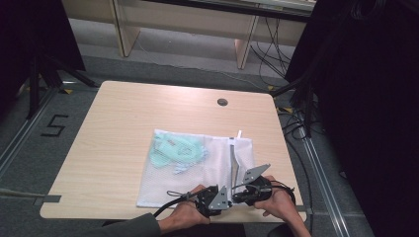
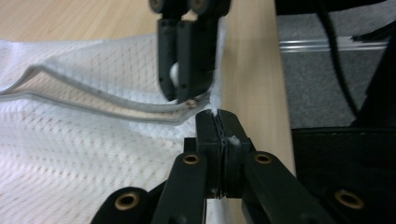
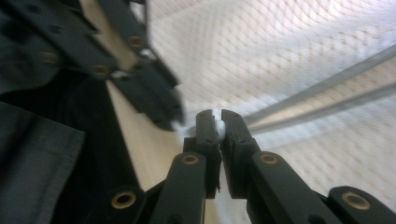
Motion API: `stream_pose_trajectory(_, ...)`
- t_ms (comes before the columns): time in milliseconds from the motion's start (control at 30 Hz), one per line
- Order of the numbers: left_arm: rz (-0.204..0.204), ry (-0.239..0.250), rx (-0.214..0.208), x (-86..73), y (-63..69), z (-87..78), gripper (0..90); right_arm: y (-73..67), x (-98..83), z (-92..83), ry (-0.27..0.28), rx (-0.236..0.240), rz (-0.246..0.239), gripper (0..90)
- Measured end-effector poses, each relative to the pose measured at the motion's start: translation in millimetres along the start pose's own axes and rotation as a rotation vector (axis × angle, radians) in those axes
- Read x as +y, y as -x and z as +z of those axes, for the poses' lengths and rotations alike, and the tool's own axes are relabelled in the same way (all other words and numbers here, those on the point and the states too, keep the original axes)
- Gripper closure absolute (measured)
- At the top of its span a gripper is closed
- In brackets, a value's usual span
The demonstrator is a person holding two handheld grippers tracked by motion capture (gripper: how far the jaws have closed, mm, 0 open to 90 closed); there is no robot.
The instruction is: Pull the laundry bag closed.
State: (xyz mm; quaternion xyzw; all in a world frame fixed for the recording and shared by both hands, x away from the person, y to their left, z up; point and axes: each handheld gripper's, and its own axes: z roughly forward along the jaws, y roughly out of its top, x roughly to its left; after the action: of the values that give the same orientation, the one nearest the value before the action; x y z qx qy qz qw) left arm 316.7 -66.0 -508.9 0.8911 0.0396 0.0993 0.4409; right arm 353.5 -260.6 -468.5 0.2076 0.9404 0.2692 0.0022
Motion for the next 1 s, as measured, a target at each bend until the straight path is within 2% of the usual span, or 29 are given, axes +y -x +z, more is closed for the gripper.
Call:
stream_pose_trajectory(100, 0.005, -0.013, -0.006, 0.4, 0.3, -0.1, 88.5, 0.0, 0.4, 0.3, -0.015, 0.001, 0.018, 86.8)
stream_pose_trajectory(200, -0.042, 0.0, -0.015, -0.9, -0.7, -0.2, 88.4, 0.2, 1.0, 1.5, -0.017, 0.011, 0.026, 86.8)
stream_pose_trajectory(233, -0.032, 0.0, -0.013, -0.4, -1.7, -0.9, 88.5, 0.1, 1.3, 1.7, -0.025, 0.01, 0.034, 86.8)
stream_pose_trajectory(467, -0.078, 0.005, -0.034, -2.2, -1.7, -0.6, 88.5, 3.9, 3.4, 5.2, -0.03, 0.01, 0.031, 86.8)
stream_pose_trajectory(533, -0.077, 0.004, -0.03, -2.0, -1.6, -0.6, 88.5, 5.7, 3.9, 6.5, -0.026, 0.004, 0.031, 86.8)
stream_pose_trajectory(567, -0.081, -0.001, -0.035, -2.6, -2.1, -0.6, 88.4, 7.5, 5.1, 6.8, -0.018, -0.01, 0.004, 86.8)
stream_pose_trajectory(667, -0.088, 0.003, -0.036, -3.2, -2.2, -0.2, 88.4, 8.2, 6.1, 7.5, -0.025, -0.004, -0.002, 86.8)
stream_pose_trajectory(700, -0.098, 0.01, -0.035, -3.1, -1.1, -0.1, 88.4, 9.5, 6.2, 7.8, -0.02, -0.024, -0.001, 86.8)
stream_pose_trajectory(767, -0.087, 0.007, -0.036, -2.6, -0.6, -0.4, 88.4, 9.8, 6.2, 8.1, -0.022, -0.021, 0.016, 86.8)
stream_pose_trajectory(867, -0.066, 0.0, -0.038, -2.8, -1.7, -0.8, 88.4, 12.7, 7.2, 8.8, -0.022, -0.016, 0.015, 86.8)
stream_pose_trajectory(933, -0.07, 0.003, -0.036, -3.0, -1.6, -0.7, 88.4, 13.1, 7.6, 8.9, -0.021, -0.018, 0.013, 86.8)
stream_pose_trajectory(967, -0.087, 0.002, -0.039, -3.1, -0.7, -0.8, 88.4, 13.6, 7.8, 9.1, -0.02, -0.015, 0.014, 86.8)
stream_pose_trajectory(1000, -0.082, -0.003, -0.037, -3.1, -1.5, -1.0, 88.4, 14.5, 7.8, 9.3, -0.018, -0.013, 0.013, 86.8)
